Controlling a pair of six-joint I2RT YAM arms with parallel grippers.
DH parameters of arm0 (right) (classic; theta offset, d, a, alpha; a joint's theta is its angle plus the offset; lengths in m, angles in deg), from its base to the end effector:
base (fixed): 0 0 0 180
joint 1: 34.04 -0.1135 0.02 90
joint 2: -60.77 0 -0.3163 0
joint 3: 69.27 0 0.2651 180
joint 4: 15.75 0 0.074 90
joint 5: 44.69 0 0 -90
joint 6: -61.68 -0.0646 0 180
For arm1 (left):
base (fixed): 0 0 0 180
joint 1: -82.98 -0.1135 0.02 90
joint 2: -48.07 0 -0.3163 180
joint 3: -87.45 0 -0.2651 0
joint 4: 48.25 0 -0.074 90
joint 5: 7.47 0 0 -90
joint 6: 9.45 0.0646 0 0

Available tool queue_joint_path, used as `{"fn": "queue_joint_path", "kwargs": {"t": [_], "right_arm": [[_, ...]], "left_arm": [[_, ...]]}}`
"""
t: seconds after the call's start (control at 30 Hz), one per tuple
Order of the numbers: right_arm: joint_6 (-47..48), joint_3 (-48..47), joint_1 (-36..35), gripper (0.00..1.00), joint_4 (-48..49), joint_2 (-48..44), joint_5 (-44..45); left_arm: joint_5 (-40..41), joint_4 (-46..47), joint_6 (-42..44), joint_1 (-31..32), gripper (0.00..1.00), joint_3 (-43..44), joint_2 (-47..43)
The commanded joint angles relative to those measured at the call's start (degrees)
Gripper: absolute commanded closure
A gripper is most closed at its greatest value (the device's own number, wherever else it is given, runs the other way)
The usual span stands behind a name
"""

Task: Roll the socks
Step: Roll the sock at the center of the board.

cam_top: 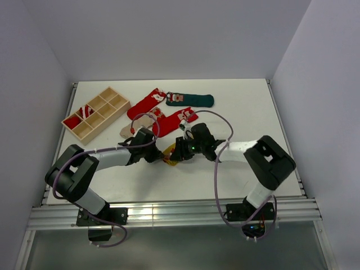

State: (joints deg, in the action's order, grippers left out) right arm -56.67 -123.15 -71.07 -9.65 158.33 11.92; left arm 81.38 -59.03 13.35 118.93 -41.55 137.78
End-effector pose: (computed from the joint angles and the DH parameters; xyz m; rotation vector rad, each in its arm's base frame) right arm 0.2618 0.2420 0.1659 -0.5307 2.3473 1.2339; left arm 0.2545 -0.1861 0.1586 -0.6941 2.5176 -0.7713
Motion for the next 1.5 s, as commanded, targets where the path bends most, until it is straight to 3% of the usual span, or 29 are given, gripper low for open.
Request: {"fn": "queue_joint_path", "kwargs": {"t": [0.0,0.03,0.13,0.47,0.87,1.47], "right_arm": [[8.92,-0.07,-3.38,0.6,-4.93,-7.89,11.98],[11.55,-0.07,-4.52,0.53,-5.72,-8.69,14.73],[16.04,-0.25,-10.23,0.44,-7.22,-10.19,26.56],[21.59,-2.09,-24.39,0.41,-3.1,-4.41,48.57],[23.44,-4.56,-27.3,0.46,-0.72,-0.09,52.37],[23.26,-5.35,-28.35,0.61,1.12,4.22,51.58]], "left_arm": [[4.22,-10.21,3.12,0.0,1.0,3.39,-0.07],[4.31,-12.57,3.47,0.0,1.0,4.7,0.11],[4.4,-14.87,4.27,0.0,1.0,6.82,0.2],[2.82,-20.15,5.32,0.0,1.0,11.13,1.69],[1.76,-21.2,6.03,0.0,1.0,13.07,3.63],[2.11,-21.55,5.5,0.0,1.0,12.98,2.75]]}}
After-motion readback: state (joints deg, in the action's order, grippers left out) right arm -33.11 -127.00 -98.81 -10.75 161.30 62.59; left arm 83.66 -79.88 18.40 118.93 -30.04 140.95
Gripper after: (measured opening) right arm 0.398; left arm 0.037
